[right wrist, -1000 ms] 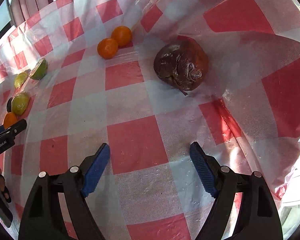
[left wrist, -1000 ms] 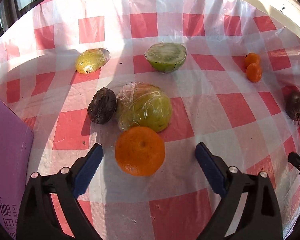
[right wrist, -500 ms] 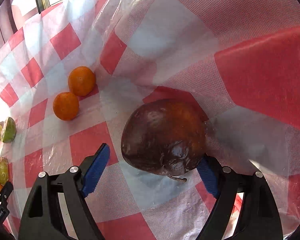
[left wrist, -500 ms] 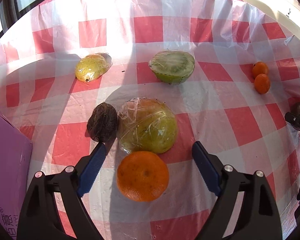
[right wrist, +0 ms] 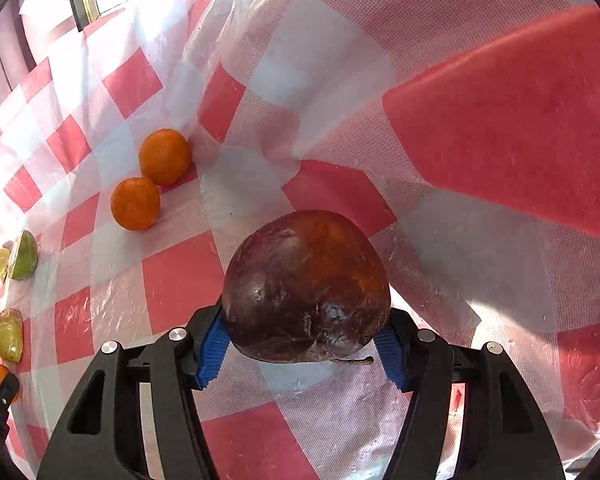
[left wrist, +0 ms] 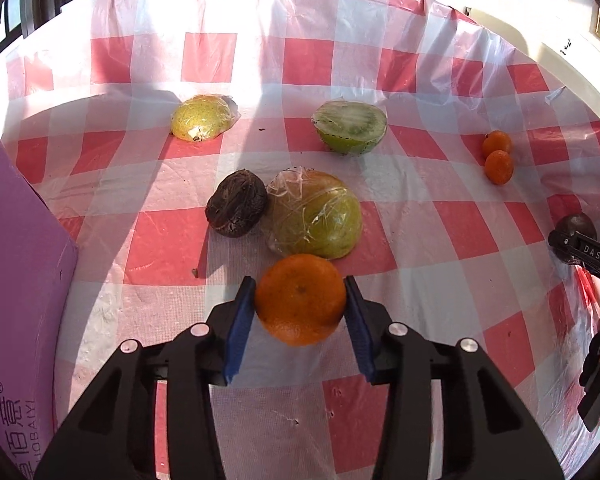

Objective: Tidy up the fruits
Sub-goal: 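Grasp the orange with the right tool while the left tool grasps the dark red fruit, then carry both fruits into the white box and open both tools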

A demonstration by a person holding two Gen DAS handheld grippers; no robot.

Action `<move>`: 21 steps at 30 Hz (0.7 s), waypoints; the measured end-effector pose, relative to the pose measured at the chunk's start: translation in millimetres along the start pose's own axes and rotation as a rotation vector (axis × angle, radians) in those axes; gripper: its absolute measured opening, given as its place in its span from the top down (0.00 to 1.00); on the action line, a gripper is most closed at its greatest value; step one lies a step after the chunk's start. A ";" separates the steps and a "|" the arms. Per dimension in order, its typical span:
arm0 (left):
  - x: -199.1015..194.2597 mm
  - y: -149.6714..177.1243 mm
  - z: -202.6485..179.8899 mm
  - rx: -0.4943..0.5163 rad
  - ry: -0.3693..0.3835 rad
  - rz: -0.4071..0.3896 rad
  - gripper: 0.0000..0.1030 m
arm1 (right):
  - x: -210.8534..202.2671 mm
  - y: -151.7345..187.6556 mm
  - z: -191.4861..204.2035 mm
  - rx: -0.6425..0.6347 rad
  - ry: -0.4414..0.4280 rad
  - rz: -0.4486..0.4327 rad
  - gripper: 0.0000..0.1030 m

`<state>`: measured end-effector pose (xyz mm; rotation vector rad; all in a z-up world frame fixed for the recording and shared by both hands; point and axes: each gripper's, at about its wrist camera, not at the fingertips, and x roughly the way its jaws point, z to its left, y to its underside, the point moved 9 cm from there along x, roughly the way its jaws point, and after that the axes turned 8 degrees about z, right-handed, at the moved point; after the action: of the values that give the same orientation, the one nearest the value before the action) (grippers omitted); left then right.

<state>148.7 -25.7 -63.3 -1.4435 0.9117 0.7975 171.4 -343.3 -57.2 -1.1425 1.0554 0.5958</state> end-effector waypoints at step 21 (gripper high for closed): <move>-22.8 55.4 -42.6 0.170 0.029 0.108 0.61 | -61.0 111.2 34.1 -0.217 -0.159 0.076 0.40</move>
<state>87.5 -66.4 -65.4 -1.2694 1.0613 0.7610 65.7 -265.9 -49.2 -1.2244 0.9160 0.8631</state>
